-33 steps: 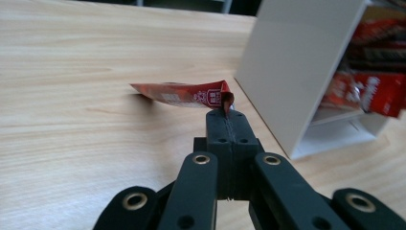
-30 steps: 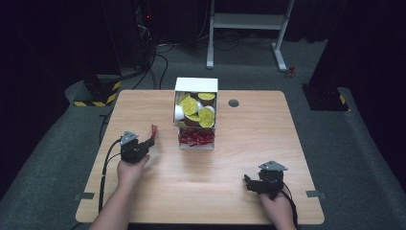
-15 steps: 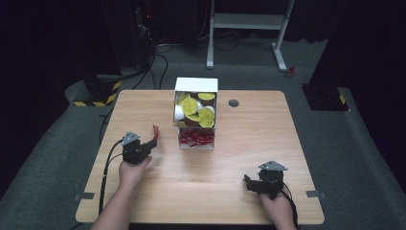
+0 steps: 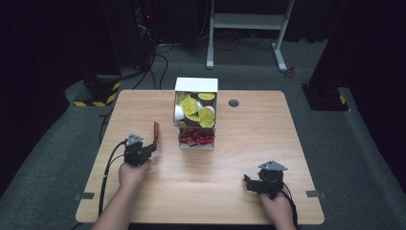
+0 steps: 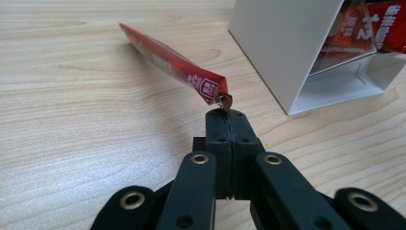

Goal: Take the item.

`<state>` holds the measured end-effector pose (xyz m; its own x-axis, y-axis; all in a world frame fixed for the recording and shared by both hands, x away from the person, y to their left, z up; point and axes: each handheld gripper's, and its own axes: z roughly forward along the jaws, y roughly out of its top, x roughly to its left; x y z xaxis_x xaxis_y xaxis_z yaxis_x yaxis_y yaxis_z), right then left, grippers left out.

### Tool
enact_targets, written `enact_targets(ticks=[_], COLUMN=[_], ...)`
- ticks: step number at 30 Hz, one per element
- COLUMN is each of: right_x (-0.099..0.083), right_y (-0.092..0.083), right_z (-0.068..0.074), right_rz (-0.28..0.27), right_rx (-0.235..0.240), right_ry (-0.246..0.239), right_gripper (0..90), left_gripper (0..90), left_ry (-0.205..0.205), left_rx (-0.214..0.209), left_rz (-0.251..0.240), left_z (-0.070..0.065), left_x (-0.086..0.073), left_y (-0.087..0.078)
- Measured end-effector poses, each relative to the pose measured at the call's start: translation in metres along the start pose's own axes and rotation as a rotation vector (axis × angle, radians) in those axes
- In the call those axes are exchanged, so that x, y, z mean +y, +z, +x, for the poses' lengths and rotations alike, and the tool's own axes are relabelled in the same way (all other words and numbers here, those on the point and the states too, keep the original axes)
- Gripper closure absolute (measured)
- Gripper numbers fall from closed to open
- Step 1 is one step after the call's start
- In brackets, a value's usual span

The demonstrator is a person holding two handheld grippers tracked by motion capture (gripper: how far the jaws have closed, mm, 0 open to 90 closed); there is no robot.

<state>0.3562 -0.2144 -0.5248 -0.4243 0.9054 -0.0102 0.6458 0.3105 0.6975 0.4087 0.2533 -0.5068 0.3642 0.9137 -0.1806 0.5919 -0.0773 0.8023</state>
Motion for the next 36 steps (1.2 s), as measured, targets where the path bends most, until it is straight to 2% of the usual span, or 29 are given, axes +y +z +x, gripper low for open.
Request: enact_targets(ticks=[3,7,11,15,18,23,26,28,29,32,36], right_x=[0.0,0.0,0.0,0.0,0.0,0.0,0.0,0.0,0.0,0.0,0.0], right_y=[0.0,0.0,0.0,0.0,0.0,0.0,0.0,0.0,0.0,0.0,0.0], right_z=[0.0,0.0,0.0,0.0,0.0,0.0,0.0,0.0,0.0,0.0,0.0], right_rz=[0.001,0.001,0.001,0.001,0.001,0.0,0.0,0.001,0.0,0.001,0.001], right_rx=[0.001,0.0,0.0,0.001,0.001,0.001,0.0,0.0,0.0,0.001,0.001], right_ry=[0.003,-0.001,-0.001,-0.001,0.0,-0.001,-0.001,0.0,-0.001,0.001,0.002], right_gripper=[9.4,9.4,9.3,9.4,9.4,9.4,9.4,9.4,9.4,9.4,9.4], left_gripper=[85.6,74.7,66.5,59.7,52.1,48.1,46.9,45.6,43.5,37.6,34.5], left_ry=[0.008,0.006,0.017,0.011,0.024,0.036,0.061,0.059,0.043,0.018,0.026], left_rx=[0.001,0.013,0.041,0.057,0.085,0.061,0.058,0.048,0.047,0.067,0.075], left_rz=[0.002,0.005,0.007,0.004,0.022,0.033,0.059,0.057,0.051,0.033,0.028], left_z=[-0.001,-0.002,-0.003,-0.002,-0.002,-0.004,-0.006,-0.008,-0.009,-0.008,-0.007], left_x=[0.001,0.002,0.003,0.004,0.005,0.005,0.006,0.007,0.008,0.009,0.009], left_y=[-0.002,-0.006,-0.009,-0.011,-0.011,-0.014,-0.012,-0.011,-0.011,-0.012,-0.015])
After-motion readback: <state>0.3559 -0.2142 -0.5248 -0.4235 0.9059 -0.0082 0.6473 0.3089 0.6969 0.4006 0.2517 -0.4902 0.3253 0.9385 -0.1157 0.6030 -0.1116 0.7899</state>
